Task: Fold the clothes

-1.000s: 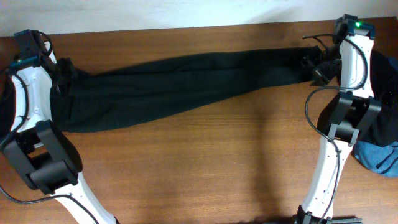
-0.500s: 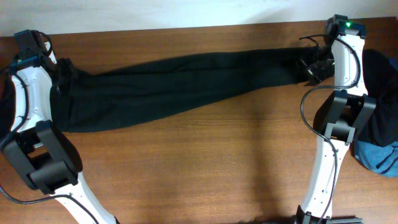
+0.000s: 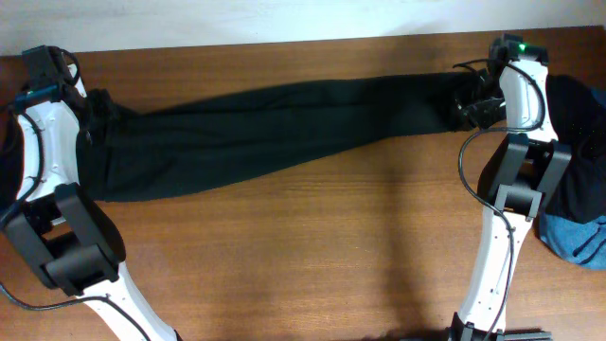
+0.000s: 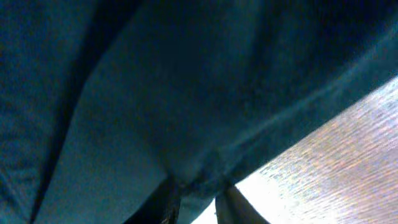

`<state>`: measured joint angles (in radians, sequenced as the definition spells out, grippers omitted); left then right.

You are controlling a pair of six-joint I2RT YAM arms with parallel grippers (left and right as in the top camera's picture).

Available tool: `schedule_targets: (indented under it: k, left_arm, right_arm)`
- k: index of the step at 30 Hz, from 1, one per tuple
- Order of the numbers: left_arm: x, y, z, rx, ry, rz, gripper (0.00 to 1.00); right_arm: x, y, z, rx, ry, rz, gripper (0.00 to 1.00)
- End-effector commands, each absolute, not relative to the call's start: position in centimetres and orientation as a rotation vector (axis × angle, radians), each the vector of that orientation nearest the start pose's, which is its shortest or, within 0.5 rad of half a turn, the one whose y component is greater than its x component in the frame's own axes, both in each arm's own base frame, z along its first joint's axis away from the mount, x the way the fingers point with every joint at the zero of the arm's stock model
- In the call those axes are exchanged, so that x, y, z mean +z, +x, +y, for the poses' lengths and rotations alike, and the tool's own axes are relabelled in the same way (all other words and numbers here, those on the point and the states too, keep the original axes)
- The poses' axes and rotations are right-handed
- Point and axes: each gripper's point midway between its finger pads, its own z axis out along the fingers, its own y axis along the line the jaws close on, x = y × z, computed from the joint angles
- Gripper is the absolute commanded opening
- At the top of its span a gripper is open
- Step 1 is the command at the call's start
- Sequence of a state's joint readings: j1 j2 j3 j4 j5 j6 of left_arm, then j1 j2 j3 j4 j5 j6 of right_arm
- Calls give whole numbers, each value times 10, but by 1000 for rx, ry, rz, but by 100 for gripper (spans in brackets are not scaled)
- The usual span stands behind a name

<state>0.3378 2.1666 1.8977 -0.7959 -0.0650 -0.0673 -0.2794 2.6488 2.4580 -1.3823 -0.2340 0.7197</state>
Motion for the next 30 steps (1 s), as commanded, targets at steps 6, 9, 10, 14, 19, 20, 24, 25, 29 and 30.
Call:
schedule_targets:
  k: [6,9,10,14,19,20,24,25,29,30]
  left_arm:
    - [104,505,189,195,-533,2603,78]
    - [104,505,189,195,-533,2603,78]
    - [104,505,189,195,-534,2603,78]
    - [104,505,189,195,-534,2603,78]
    - [104,505,190,197,-533,2604,78]
    - [104,505,190,198,-529,2604,77]
    - [104,505,190,207,-507,2608,78]
    - [104,505,190,207,-507,2607,78]
    - [109,504,190,208,-506,2603,78]
    - [111,504,190,209,-505,2599,78]
  right_arm:
    - [65,517,-104,389,1360,2704,22]
    - [83,524,-105,400,1291,2678,20]
    - [88,526,-105,401,1274,2670,20]
    - [104,536,-105,411,1235,2623,19]
    - [108,554,-103,421,1176,2570,13]
    - [109,558,-102,425,1163,2559,13]
    - [115,574,-96,438,1104,2516,11]
    - [116,575,-93,441,1096,2517,11]
    - [115,563,-81,464,1052,2592,30]
    - [113,555,-80,452,1078,2618,33]
